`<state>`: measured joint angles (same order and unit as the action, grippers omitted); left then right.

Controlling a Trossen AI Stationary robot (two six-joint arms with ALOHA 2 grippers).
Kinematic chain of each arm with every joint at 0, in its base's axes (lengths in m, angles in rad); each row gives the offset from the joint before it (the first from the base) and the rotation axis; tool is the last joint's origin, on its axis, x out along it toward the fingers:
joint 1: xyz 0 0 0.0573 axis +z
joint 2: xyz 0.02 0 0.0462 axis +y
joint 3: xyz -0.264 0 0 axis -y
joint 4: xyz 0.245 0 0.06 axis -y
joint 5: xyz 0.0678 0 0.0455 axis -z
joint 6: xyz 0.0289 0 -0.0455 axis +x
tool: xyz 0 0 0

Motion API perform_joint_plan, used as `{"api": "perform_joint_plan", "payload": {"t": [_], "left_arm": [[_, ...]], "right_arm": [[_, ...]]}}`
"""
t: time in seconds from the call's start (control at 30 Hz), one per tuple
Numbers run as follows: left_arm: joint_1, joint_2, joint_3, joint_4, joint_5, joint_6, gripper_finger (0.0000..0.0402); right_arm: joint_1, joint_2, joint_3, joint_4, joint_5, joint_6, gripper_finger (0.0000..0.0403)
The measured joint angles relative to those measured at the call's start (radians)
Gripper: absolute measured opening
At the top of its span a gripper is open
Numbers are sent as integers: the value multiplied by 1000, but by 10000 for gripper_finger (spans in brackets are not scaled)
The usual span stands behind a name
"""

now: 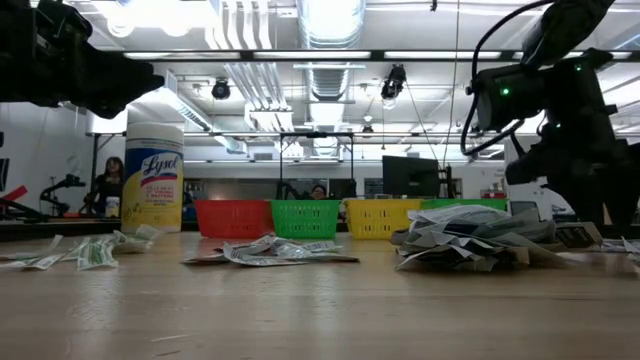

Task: Pick & Place First Aid Supplies
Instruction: Put the blue bandage into the right green bin

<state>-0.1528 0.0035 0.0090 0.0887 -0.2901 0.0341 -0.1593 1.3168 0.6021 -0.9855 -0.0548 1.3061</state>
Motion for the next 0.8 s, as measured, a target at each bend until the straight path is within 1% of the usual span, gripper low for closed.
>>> {"api": "perform_joint_plan", "payload": {"t": [0.17,0.23,0.4,0.8], "left_arm": [[0,0,0,0,0,0,158],[0,0,0,0,0,0,158],[0,0,0,0,0,0,158],[0,0,0,0,-1,0,158]], "right_arm": [[0,-23,4,-5,-69,-154,157],[0,-25,3,-20,-95,-189,156],[0,-25,2,-77,-103,-215,148],[0,-25,-1,-74,-103,-218,134]]}}
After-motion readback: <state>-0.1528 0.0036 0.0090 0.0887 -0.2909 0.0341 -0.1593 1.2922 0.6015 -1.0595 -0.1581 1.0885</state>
